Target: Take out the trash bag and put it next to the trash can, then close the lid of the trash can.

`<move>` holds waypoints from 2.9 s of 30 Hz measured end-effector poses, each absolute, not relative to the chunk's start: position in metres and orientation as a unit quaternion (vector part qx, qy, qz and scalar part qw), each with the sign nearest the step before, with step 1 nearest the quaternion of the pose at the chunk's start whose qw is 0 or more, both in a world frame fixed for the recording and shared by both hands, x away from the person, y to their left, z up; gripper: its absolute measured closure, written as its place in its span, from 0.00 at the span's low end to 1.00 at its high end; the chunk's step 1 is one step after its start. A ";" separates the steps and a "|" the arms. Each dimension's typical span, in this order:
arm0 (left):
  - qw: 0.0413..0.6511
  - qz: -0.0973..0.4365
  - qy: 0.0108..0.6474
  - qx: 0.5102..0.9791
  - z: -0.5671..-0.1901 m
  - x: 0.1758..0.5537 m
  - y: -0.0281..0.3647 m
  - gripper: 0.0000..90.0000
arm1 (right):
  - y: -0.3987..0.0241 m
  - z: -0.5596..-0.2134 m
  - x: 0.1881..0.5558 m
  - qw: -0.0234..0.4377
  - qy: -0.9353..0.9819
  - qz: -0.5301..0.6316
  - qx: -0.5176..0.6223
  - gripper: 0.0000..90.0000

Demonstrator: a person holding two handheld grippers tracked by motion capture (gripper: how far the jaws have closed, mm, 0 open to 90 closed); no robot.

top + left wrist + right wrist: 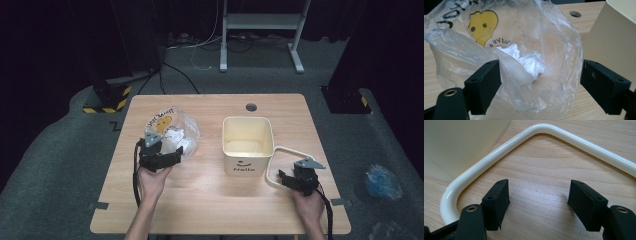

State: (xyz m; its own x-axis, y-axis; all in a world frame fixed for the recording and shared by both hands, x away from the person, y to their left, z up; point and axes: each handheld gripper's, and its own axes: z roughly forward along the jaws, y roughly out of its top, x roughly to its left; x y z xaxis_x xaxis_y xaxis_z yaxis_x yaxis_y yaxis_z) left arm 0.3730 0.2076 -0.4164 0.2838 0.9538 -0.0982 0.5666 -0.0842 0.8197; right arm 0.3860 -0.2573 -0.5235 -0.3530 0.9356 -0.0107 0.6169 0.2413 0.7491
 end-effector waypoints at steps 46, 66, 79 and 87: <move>0.332 0.245 0.561 0.718 -0.501 0.352 0.191 0.18 | -0.257 -0.524 0.386 0.238 0.751 0.335 0.517 0.36; 0.307 0.257 0.577 0.712 -0.519 0.358 0.192 0.18 | -0.257 -0.524 0.386 0.237 0.753 0.335 0.515 0.35; 0.304 0.257 0.586 0.706 -0.527 0.361 0.193 0.18 | -0.257 -0.524 0.387 0.236 0.749 0.331 0.524 0.28; 0.304 0.256 0.592 0.701 -0.527 0.361 0.195 0.17 | -0.258 -0.523 0.387 0.226 0.760 0.328 0.514 0.22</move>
State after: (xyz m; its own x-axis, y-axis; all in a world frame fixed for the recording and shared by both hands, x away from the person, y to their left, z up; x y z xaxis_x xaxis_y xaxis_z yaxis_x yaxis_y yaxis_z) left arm 0.3615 0.1948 -0.5272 0.1684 0.9857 -0.0015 0.6745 -0.1141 0.7294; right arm 0.3871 -0.2583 -0.5226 -0.3701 0.9290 -0.0065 0.6332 0.2574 0.7299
